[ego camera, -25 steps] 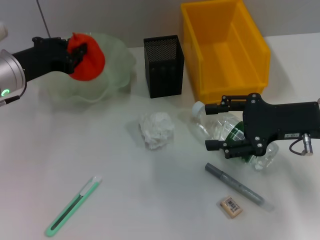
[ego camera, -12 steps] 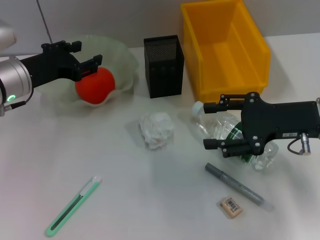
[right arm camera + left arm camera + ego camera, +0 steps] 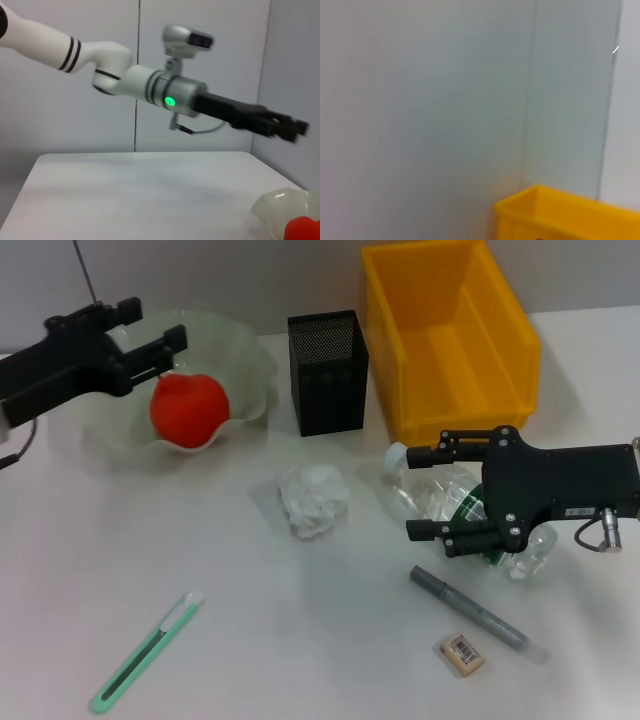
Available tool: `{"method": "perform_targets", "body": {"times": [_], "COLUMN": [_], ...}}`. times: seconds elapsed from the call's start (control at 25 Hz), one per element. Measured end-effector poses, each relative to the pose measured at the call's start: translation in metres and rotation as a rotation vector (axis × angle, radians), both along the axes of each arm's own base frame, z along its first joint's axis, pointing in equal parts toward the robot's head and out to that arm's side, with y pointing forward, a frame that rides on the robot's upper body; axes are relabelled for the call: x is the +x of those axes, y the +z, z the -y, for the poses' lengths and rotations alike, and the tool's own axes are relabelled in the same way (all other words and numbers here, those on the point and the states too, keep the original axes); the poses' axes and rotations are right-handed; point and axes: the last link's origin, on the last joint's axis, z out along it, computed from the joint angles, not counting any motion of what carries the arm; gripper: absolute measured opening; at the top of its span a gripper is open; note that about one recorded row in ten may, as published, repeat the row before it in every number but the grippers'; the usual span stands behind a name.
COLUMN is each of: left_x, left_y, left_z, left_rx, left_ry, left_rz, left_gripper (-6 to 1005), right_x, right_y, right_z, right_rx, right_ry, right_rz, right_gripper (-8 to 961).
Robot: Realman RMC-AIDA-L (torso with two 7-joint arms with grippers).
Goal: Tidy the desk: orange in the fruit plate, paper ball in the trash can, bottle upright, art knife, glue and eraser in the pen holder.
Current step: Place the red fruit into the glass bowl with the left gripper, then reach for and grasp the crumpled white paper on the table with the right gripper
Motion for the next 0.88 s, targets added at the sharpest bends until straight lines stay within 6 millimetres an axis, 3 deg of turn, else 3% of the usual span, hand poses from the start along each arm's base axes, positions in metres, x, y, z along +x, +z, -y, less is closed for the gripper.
{"method": "perform_targets", "body": {"times": [0.16, 0.36, 0.6, 0.88], "left_x": [-0.017, -0.045, -0.052, -0.052], "left_y": [0.008, -0.005, -0.025, -0.029], "left_z": [0.033, 0.055, 0.056, 0.055], "left_rx": [-0.06, -0.113, -0.16, -0.152], "left_ry": [-0.037, 0.035, 0.066, 0.061], "left_rz": [0.07, 0.049, -0.011, -0.029], "left_gripper": [701, 700, 698, 697], "right_x": [-0.001, -0.004, -0.016, -0.041], "right_y": [0.002, 0.004, 0.011, 0.028], "right_z": [-0.001, -0.004, -0.014, -0.033], "right_rx": [0.009, 0.008, -0.001, -0.054], "right_ry": [-0.001, -0.006, -0.071, -0.256], "right_rz": [-0.004, -0.004, -0.012, 0.074], "right_gripper": [748, 747, 747, 746]}}
